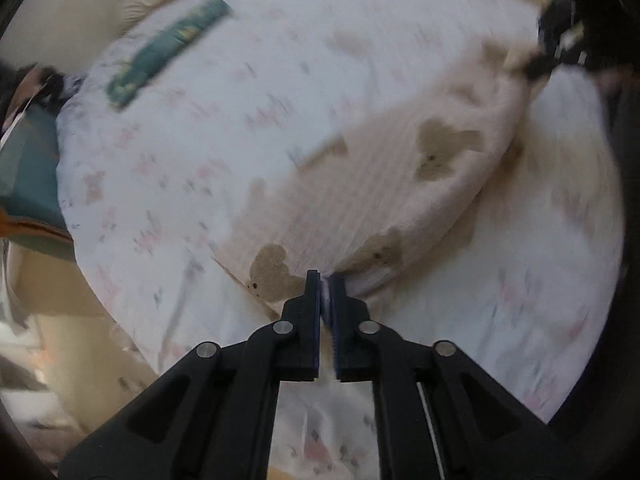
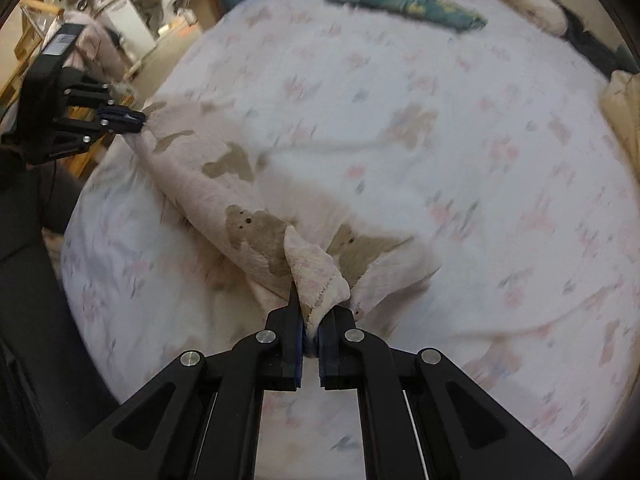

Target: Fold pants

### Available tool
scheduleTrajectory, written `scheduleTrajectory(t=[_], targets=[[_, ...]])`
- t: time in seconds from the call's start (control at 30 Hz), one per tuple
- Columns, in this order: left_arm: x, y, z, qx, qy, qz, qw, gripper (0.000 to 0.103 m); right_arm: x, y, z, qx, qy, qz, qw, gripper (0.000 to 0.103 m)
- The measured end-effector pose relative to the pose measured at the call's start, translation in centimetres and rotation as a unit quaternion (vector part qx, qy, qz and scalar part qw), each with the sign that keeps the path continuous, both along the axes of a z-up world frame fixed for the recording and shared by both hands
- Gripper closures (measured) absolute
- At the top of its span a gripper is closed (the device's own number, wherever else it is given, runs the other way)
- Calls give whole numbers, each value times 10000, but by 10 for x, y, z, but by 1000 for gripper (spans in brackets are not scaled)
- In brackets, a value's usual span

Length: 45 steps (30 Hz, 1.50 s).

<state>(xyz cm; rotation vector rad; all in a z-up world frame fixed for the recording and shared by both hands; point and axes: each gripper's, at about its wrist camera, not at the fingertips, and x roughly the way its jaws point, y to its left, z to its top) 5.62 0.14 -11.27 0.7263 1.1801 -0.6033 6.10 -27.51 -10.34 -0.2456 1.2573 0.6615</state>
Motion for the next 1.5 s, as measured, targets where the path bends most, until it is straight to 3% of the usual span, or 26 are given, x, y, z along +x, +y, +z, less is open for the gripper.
scheduleTrajectory(t=[0.1, 0.13, 0.17, 0.23, 0.33, 0.37, 0.47, 0.53, 0.6, 0.67, 0.73, 0.8, 0.87, 0.93, 1.0, 1.07, 1.17, 1.23, 1.3, 1.37, 1.43, 1.47, 1.5], targets=[[-8, -3, -20, 496, 337, -146, 9981, 98, -21, 5, -18, -475, 381, 295, 9977, 87], [-7, -1, -20, 455, 522, -80, 9976, 90, -26, 5, -20, -631, 476, 346, 9963, 83], [-6, 2, -15, 285, 702, 18, 9971, 76, -30, 3, -21, -791, 479, 383, 9950, 83], [-2, 7, 4, -274, 944, 185, 9950, 62, -31, -9, -13, -964, 412, 240, 9942, 82], [10, 13, 41, -1393, 1015, 424, 9841, 62, -25, -26, 13, -662, 215, -179, 9974, 80], [18, 17, 53, -1813, 931, 628, 9770, 62, -23, -28, 23, -530, 155, -242, 9982, 80], [41, 27, 58, -2258, 594, 1448, 9615, 62, -15, -31, 48, -133, -215, -478, 9985, 79], [51, 24, 40, -2128, 667, 1831, 9575, 64, -1, -30, 51, 239, -209, -957, 9949, 77], [53, 9, 9, -1736, 880, 1894, 9624, 64, 13, -19, 37, 495, 41, -1230, 9912, 77], [43, -7, -14, -1300, 1028, 1728, 9709, 64, 19, 4, 9, 555, 427, -1110, 9914, 78], [32, -20, -42, -552, 1100, 1510, 9808, 63, 17, 25, -22, 75, 651, -813, 9945, 79], [24, -18, -60, -127, 1205, 1460, 9818, 60, 13, 33, -48, -604, 739, -606, 9936, 79], [22, -11, -54, -24, 1155, 1477, 9823, 60, 8, 25, -59, -996, 779, -520, 9906, 81], [25, 4, -44, -156, 1235, 1822, 9753, 60, 11, 7, -44, -872, 711, -919, 9894, 79], [30, 15, -33, -375, 1209, 2146, 9685, 62, 14, -22, -22, -428, 595, -1511, 9858, 76], [37, 19, -13, -936, 956, 2326, 9633, 62, 20, -57, -9, 200, 623, -2388, 9688, 51], [43, 9, -7, -1118, 676, 2245, 9657, 62, 30, -86, -13, 722, 854, -3157, 9423, 47], [42, 5, -21, -941, 834, 2176, 9679, 62, 37, -84, -21, 826, 996, -3198, 9386, 47], [41, 3, -41, -553, 965, 2138, 9705, 62, 42, -73, -30, 750, 1106, -3030, 9436, 54], [40, 2, -54, -268, 978, 2077, 9729, 60, 46, -51, -40, 651, 1238, -2670, 9535, 102], [40, 3, -57, -268, 945, 2056, 9737, 60, 43, -40, -31, 546, 968, -2393, 9646, 102], [39, 3, -57, -246, 950, 2022, 9744, 60, 46, -40, -17, 592, 610, -2364, 9679, 103], [38, 3, -57, -233, 962, 2006, 9747, 60, 47, -45, -11, 679, 395, -2481, 9656, 103]])
